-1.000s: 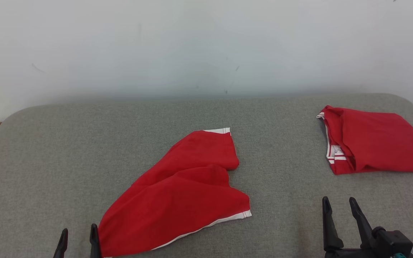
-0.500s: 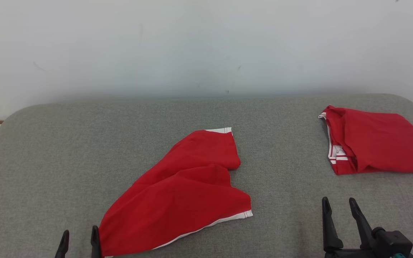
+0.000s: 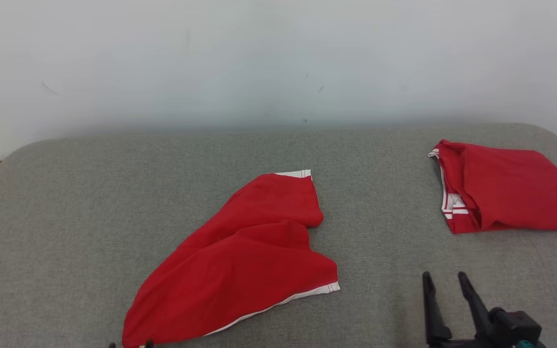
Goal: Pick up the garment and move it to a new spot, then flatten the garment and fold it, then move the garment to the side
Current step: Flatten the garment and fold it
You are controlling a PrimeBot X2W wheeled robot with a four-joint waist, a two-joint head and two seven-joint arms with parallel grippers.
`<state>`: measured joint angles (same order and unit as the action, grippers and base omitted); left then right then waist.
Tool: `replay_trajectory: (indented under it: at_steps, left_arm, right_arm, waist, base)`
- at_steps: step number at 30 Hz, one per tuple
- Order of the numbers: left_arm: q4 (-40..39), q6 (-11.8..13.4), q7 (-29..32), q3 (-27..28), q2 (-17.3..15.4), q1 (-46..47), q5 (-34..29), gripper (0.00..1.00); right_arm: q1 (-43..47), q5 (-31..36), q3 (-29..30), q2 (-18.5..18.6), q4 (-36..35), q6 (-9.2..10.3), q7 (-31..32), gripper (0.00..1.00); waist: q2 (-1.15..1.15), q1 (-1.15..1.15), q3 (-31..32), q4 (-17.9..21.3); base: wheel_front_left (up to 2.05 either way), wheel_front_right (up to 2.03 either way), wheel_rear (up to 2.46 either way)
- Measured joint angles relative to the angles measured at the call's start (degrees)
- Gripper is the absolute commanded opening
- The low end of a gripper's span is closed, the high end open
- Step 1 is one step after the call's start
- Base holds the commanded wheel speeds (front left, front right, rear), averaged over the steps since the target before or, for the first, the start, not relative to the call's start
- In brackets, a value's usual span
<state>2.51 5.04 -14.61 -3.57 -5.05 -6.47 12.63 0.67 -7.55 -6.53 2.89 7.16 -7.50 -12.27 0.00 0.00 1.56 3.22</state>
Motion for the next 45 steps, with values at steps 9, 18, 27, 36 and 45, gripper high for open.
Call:
replay_trajectory:
  at_steps: [9, 18, 27, 36, 45]
  left_arm:
    - [9.92, -3.54, 0.40, -1.90, -0.09, 1.00, 2.30, 1.00]
    - [20.16, -6.69, -0.33, -1.46, 0.04, 9.61, 3.05, 1.00]
    - [21.54, -8.55, -0.34, -0.97, 0.81, 13.69, 1.87, 1.00]
    - [23.43, -10.55, -0.34, -1.74, 1.32, 15.98, 0.60, 1.00]
    - [24.44, -11.74, -0.40, -2.43, 1.63, 17.75, 0.25, 0.00]
  right_arm:
    - [-2.89, 0.27, -6.27, -0.03, 6.51, 0.00, 1.74, 1.00]
    - [-10.85, 0.37, -13.39, -0.02, 18.00, 0.00, 1.15, 1.00]
    - [-17.53, -0.87, -17.34, -0.02, 28.09, 0.00, -0.68, 1.00]
    - [-22.74, -3.44, -20.65, -0.02, 36.80, 0.00, -1.89, 1.00]
    - [-26.46, -6.15, -22.65, -0.04, 41.53, 0.00, -2.61, 0.00]
  waist:
    - [0.00, 0.00, -1.65, -0.69]
    - [0.00, 0.00, -4.60, -1.14]
    - [0.01, 0.01, -7.19, -2.42]
    - [0.00, 0.01, -7.72, -3.77]
    - [0.00, 0.01, -8.22, -4.45]
  base:
    - [0.00, 0.00, 0.00]
    - [0.00, 0.00, 0.00]
    - [0.00, 0.00, 0.00]
    - [0.00, 0.00, 0.00]
    - [0.00, 0.00, 0.00]
